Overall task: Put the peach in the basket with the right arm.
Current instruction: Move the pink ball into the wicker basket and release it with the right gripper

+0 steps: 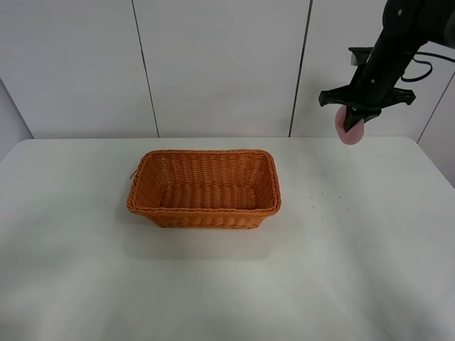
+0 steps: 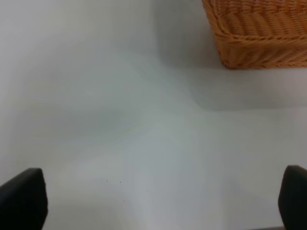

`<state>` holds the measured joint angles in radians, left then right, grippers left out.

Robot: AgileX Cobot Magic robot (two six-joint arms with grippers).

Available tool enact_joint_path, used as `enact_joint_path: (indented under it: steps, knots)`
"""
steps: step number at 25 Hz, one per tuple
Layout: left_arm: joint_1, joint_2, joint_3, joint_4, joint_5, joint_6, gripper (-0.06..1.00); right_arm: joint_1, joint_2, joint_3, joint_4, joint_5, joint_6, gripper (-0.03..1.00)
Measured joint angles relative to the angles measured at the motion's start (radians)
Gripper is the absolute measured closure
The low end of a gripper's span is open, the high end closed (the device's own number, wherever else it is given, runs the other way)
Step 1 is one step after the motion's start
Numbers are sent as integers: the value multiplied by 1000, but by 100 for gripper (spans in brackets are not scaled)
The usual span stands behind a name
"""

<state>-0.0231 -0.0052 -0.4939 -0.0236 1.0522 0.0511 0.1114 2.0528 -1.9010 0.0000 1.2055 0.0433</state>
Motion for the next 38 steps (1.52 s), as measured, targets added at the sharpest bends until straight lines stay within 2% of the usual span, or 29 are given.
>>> enact_joint_path:
  steps: [4,7,17,24,34,36,38]
  knots:
    - [0,0,0,0,0,0,-4,5,0,-60,-5,7,0,96]
    - [0,0,0,0,0,0,-4,46,-4,-76,-11,7,0,96]
    - [0,0,0,0,0,0,-4,345,-10,-76,-10,11,-1,96]
    - [0,0,0,0,0,0,-4,521,25,-76,-9,-61,-1,96]
    - [0,0,0,0,0,0,-4,546,242,-76,0,-215,-1,96]
    - [0,0,0,0,0,0,-4,546,278,-76,14,-220,-1,92]
    - [0,0,0,0,0,0,-4,546,303,-76,18,-232,-1,82]
